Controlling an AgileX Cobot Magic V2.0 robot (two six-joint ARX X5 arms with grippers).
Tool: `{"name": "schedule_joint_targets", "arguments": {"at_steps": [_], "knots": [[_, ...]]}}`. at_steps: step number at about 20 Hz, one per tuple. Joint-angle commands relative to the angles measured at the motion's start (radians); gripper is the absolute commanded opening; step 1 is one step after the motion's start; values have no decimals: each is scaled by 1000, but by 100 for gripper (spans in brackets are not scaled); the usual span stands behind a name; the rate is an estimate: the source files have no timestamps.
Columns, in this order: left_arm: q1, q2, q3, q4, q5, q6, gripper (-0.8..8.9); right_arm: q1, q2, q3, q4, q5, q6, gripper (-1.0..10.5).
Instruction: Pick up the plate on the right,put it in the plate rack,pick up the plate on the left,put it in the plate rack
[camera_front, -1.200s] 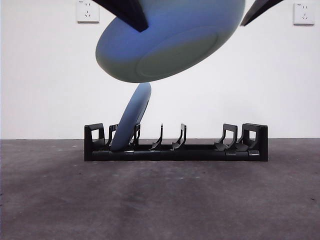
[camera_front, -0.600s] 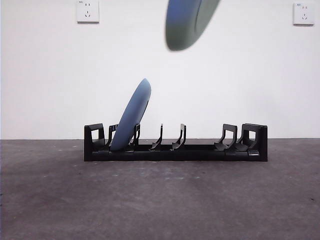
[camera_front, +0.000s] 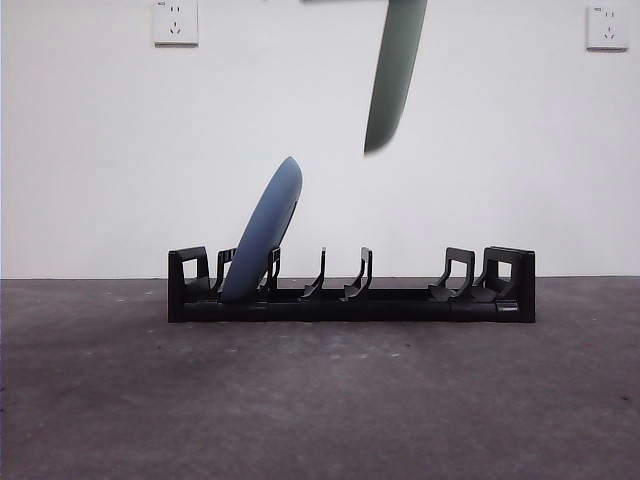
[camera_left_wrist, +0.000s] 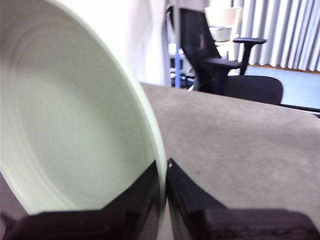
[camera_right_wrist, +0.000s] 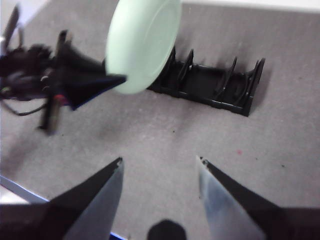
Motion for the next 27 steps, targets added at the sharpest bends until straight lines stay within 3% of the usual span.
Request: {"name": "schedule_joint_targets", "arguments": {"at_steps": [1, 4, 12, 27], "knots": [[33, 64, 38, 35, -2, -39, -8, 2, -3, -7, -23, -23, -10, 248], [69, 153, 101, 34, -1, -39, -8, 2, -3, -8, -23, -64, -10, 248], [138, 351, 200, 71, -1, -51, -8, 2, -3, -8, -23, -64, -38, 248], [178, 489, 200, 75, -28, -54, -8, 2, -2, -14, -23, -65, -61, 248]]}}
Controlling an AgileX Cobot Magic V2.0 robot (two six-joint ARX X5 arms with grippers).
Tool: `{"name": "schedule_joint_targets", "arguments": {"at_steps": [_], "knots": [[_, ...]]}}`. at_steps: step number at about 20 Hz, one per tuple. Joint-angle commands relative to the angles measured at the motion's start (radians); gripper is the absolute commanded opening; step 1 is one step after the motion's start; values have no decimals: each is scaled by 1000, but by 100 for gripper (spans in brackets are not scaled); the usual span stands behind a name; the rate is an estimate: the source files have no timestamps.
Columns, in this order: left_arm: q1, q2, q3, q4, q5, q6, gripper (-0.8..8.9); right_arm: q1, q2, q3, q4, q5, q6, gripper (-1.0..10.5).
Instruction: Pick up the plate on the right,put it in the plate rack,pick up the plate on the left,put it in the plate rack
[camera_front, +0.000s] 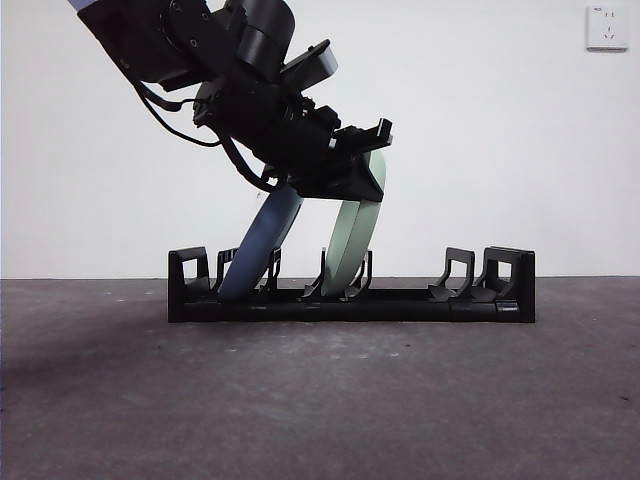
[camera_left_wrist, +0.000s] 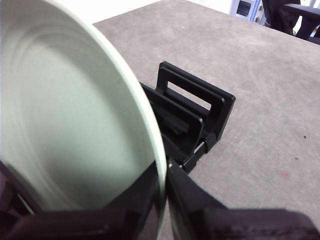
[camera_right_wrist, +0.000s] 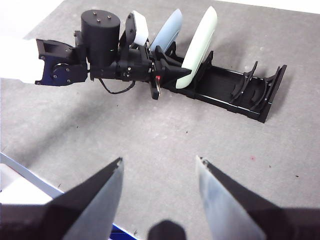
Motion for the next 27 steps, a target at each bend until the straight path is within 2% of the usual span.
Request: {"name": "schedule_joint_targets", "arguments": {"at_steps": [1, 12, 15, 16, 27], "knots": [[2, 25, 1, 0, -16, 1, -9, 1, -2, -11, -23, -3, -10, 248], [-31, 26, 1, -86, -15, 1, 17, 1, -2, -74, -22, -3, -28, 248], [-31, 24, 2, -86, -15, 0, 185, 1, -2, -74, -21, -3, -31, 248], [-31, 22, 2, -87, -15, 0, 195, 1, -2, -74, -22, -3, -31, 248], [-35, -112, 3, -149, -7, 0, 195, 1, -2, -74, -13, -3, -35, 248]]}}
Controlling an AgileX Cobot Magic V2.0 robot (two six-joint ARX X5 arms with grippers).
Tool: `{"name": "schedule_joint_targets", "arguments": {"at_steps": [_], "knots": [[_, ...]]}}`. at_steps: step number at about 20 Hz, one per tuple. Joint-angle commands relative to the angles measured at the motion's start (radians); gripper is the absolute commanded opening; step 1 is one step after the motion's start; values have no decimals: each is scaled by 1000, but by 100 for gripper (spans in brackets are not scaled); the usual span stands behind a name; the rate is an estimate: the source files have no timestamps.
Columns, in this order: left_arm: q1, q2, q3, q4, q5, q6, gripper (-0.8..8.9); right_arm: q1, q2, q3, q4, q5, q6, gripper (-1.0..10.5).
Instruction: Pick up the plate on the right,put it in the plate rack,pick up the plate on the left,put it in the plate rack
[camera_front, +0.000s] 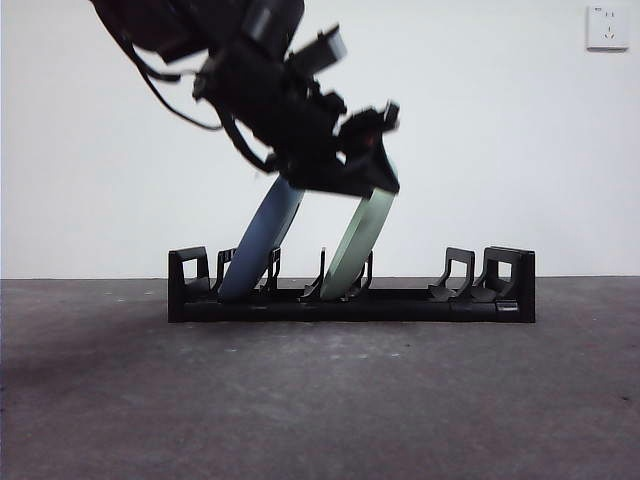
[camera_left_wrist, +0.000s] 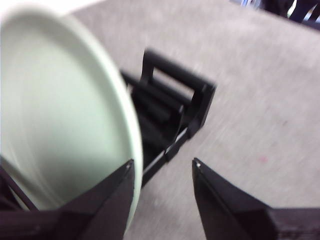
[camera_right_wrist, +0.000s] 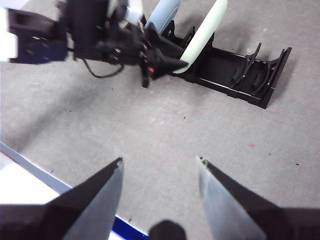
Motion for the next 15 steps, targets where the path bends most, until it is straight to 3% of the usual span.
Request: {"name": "schedule_joint_targets", "arguments": {"at_steps": [1, 6, 15], "knots": [[-3, -63, -5, -22, 4, -8, 195, 1, -2, -7, -3, -3, -9, 248], [-8, -216, -5, -180, 29, -13, 194, 1, 0, -7, 19, -3, -9, 248], [-7, -644, -5, -735, 30, -28, 189, 1, 44, -8, 16, -3, -26, 248]]}}
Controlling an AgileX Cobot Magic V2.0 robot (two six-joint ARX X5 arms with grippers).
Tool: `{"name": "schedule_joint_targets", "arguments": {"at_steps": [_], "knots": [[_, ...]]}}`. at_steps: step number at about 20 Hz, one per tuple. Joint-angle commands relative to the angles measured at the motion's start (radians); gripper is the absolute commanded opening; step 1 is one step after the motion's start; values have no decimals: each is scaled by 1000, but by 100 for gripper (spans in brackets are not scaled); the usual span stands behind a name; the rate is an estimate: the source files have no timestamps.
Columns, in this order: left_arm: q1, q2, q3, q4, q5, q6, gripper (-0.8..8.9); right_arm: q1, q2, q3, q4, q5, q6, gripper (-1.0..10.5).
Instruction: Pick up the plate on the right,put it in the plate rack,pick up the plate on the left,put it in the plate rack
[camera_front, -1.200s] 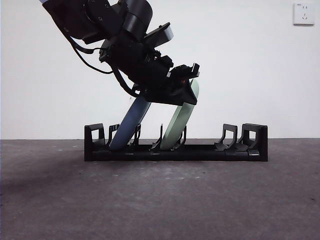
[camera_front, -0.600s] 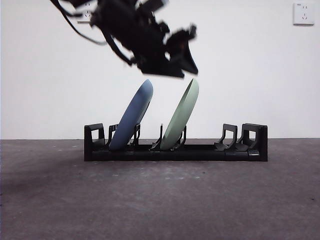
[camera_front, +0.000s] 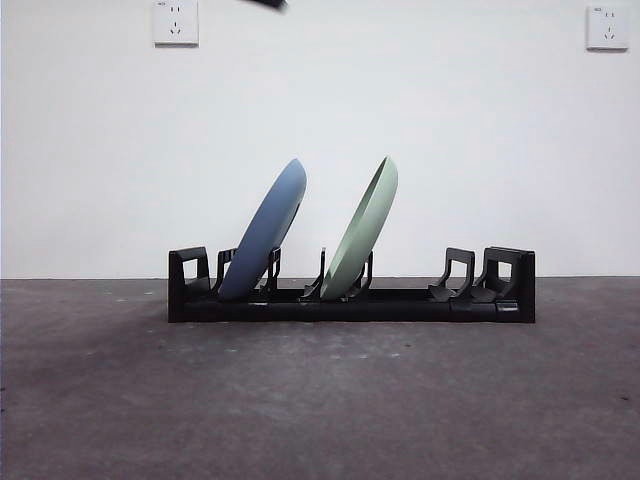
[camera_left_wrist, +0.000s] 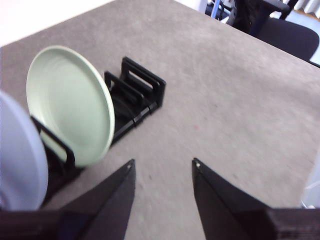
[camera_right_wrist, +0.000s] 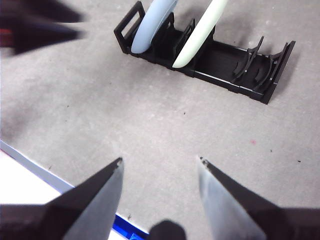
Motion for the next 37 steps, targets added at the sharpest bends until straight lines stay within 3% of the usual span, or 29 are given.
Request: {"name": "schedule_joint_targets", "arguments": {"at_steps": [1, 9, 21, 24, 37], "knots": [[-2, -106, -5, -107, 3, -10, 189, 1, 8, -8, 14, -3, -25, 248], [-2, -355, -5, -308, 3, -10, 189, 1, 25, -8, -21, -3, -28, 248], [-2, -373, -5, -353, -4, -10, 183, 1, 27, -8, -21, -3, -26, 244], [-2, -372, -5, -352, -4, -1, -14, 1, 27, -9, -21, -3, -27, -5], [-2, -367, -5, -352, -4, 9, -4, 1, 27, -8, -21, 1, -18, 2]]}}
